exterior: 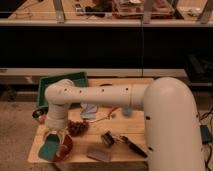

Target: Place sponge in red bowl

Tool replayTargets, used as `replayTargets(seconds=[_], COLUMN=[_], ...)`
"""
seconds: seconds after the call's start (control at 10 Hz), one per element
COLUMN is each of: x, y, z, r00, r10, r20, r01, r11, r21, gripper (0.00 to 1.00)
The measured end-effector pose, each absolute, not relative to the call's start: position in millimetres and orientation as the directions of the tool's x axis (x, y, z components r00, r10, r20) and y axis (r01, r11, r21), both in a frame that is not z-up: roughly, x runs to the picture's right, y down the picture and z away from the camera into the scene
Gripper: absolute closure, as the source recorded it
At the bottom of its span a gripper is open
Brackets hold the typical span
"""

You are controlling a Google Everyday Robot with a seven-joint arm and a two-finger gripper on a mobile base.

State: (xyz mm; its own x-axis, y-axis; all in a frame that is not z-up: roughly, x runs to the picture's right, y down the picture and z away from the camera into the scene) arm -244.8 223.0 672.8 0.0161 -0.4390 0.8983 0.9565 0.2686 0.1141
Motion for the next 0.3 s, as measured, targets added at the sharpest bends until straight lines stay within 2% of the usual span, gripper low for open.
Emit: replayTargets(seconds=[0.3], x=[-244.8], y=[223.7], z=[673.1], r00=[0.016], r10=[-0.437], r20=[0.899], r01=[0.956], r11=[0.269], r21=[0.113], gripper=[0.38])
